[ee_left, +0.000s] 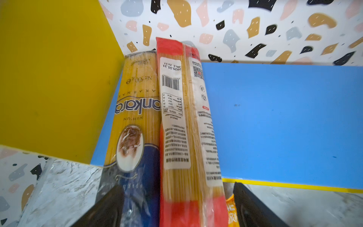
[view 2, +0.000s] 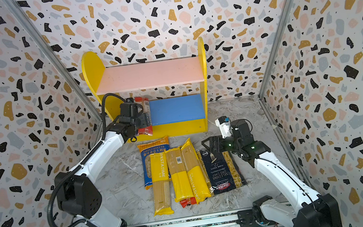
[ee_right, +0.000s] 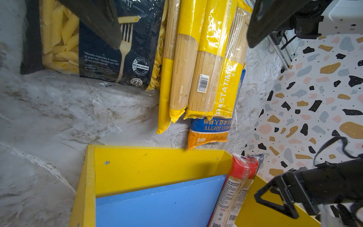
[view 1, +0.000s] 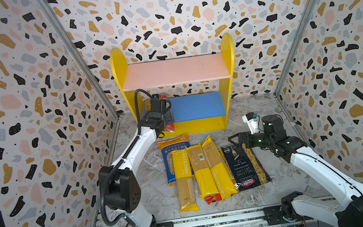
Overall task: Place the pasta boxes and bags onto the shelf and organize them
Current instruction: 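Stand the red-topped pack upright beside the ankara pack and open the left gripper, then withdraw the left gripper from the shelf back over the pasta packages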
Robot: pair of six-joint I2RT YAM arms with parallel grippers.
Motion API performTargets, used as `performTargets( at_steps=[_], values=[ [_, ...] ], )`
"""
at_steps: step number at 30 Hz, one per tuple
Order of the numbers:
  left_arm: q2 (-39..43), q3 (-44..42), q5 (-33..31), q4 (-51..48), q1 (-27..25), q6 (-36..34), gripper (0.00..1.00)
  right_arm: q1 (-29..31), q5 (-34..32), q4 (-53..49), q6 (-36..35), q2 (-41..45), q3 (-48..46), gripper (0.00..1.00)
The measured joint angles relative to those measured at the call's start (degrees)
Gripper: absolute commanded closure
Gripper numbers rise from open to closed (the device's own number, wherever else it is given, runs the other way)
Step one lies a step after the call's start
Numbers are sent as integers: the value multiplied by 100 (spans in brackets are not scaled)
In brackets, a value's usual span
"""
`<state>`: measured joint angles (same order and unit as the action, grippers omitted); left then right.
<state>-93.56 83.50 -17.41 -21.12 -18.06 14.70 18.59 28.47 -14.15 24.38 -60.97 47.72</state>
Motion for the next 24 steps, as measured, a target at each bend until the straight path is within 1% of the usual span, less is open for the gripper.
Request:
performTargets(
  at_steps=[5,8,14,19,24],
  values=[
    [758,-723,192,118,-101,280,11,17,-118,-70,0,190,-79,1],
    [1161,-1185,201,50,-328,439,11,90,-271,-146,0,256,-85,1],
    [2299,-2083,184,-116,-1163,782,9,494,-581,-195,48,398,-184,1],
    [3316,-2900,13,-262,-1888,1252,9,813,-802,-188,146,555,-262,1],
    [3998,-4048,-35,-223,-2417,1856,9,1099,-997,-195,267,627,-374,1]
  ],
)
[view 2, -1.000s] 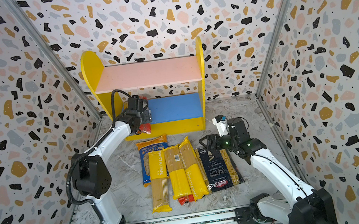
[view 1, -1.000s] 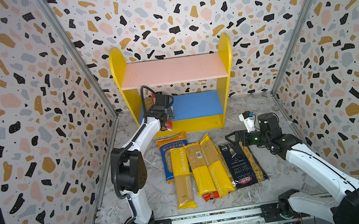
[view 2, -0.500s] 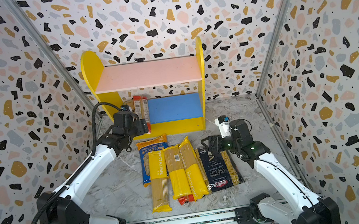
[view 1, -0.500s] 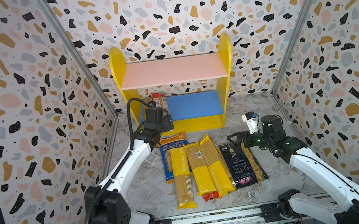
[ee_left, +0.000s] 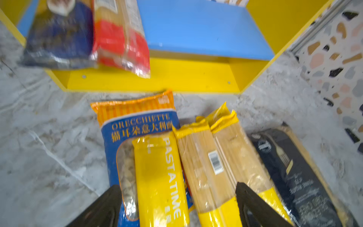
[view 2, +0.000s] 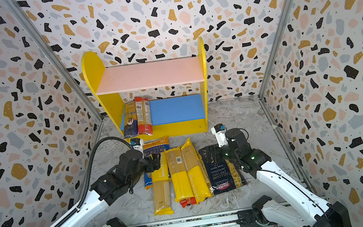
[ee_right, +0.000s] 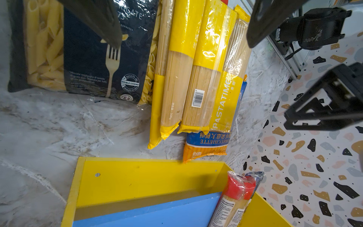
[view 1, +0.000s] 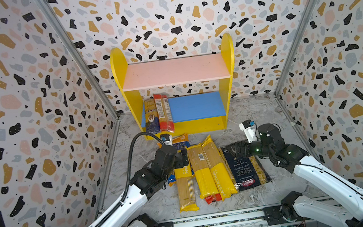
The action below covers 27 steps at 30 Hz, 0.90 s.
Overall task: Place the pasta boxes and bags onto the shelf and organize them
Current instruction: 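Withdraw the left gripper from the shelf back over the pasta packages, then lower the left gripper onto the yellow Pastatime pack beside the Orecchiette bag and close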
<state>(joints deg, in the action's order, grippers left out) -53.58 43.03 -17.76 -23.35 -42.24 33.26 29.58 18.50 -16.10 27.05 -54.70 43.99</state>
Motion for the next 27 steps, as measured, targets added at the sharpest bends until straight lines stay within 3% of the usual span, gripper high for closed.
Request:
performTargets(
  at_steps=[7,15,27],
  values=[
    [417,-1158,-122,83,-896,935,11,925,-529,-127,247,177,-9,1],
    [302,-1827,-555,280,-1980,1926,10,2006,-1182,-199,686,669,-339,1],
    [1016,-2778,-776,245,-2159,2994,4,2181,-1484,-339,894,1207,-688,1]
  ],
)
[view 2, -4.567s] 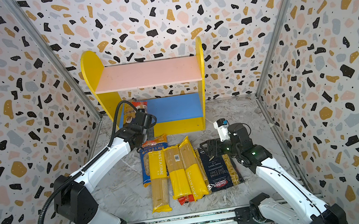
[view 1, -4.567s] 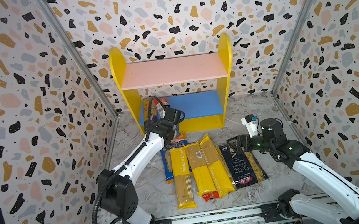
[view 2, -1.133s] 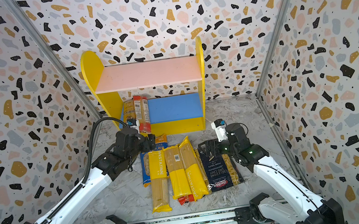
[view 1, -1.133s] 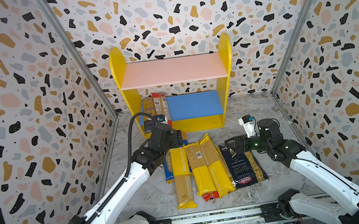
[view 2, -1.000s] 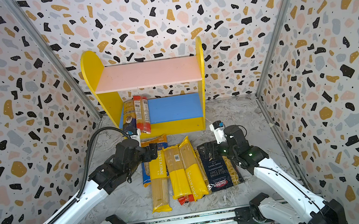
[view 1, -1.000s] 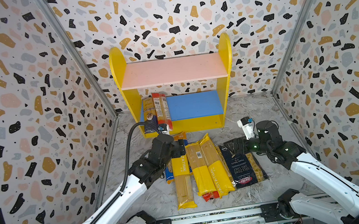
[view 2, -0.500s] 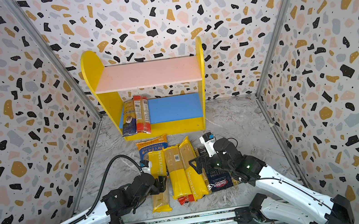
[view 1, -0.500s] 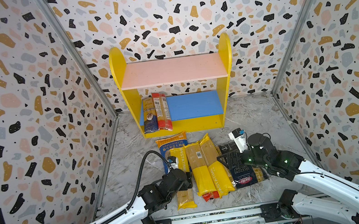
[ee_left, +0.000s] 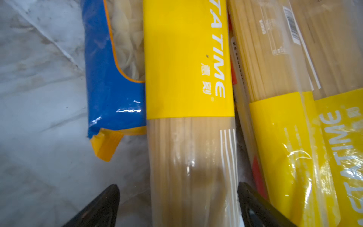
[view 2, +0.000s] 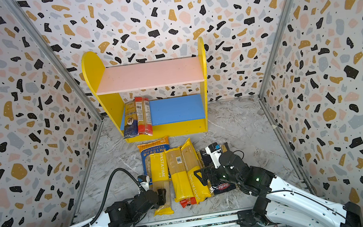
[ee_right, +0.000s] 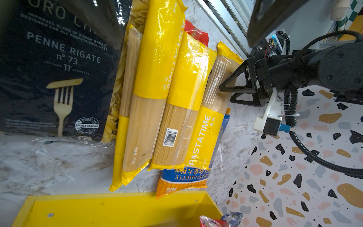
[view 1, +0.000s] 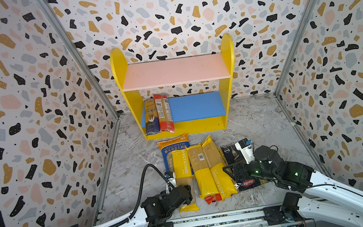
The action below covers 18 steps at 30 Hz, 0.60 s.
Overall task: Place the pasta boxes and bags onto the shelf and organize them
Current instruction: 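Lower the left gripper onto the yellow Pastatime pack beside the Orecchiette bag and close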
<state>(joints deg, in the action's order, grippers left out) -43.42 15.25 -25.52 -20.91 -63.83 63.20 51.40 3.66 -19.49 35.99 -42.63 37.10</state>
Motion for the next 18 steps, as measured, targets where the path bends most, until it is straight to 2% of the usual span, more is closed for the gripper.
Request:
performTargets(
  at_steps=[5,9,18],
  values=[
    [363,-297,243,341,0,94,4,7,-28,0,4,81,-11,1],
    [131,-455,562,846,0,85,4,7,-46,-9,20,98,-61,1],
    [-170,-627,710,1696,0,20,4,11,-94,-72,26,142,-66,1]
  ],
)
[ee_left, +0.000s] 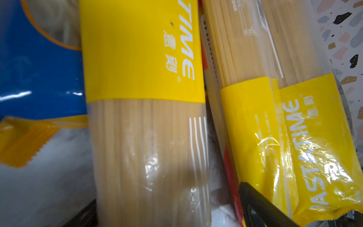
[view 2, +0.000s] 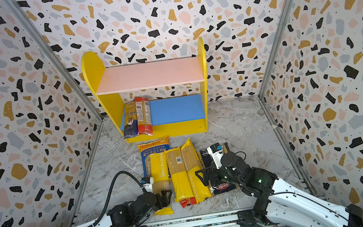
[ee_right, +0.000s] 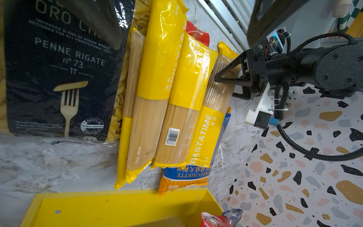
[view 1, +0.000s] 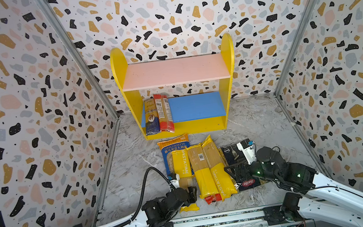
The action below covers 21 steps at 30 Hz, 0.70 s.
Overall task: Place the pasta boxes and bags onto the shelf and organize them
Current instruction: 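Lower the left gripper onto the yellow Pastatime pack beside the Orecchiette bag and close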
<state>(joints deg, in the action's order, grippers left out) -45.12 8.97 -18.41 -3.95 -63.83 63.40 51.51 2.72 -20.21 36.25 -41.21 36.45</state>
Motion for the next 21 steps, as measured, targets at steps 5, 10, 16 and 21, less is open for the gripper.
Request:
performTargets(
  at_steps=[5,10,16,21],
  values=[
    [0,-107,-7,269,0,-61,7,0,-22,2,0,-83,0,1],
    [-79,-186,-7,479,0,-127,9,0,-22,2,4,-251,0,1],
    [-516,-188,22,968,7,-284,16,0,-39,4,17,-354,0,1],
    [-1134,-170,90,1635,13,-433,31,0,-72,2,57,-385,0,1]
  ],
)
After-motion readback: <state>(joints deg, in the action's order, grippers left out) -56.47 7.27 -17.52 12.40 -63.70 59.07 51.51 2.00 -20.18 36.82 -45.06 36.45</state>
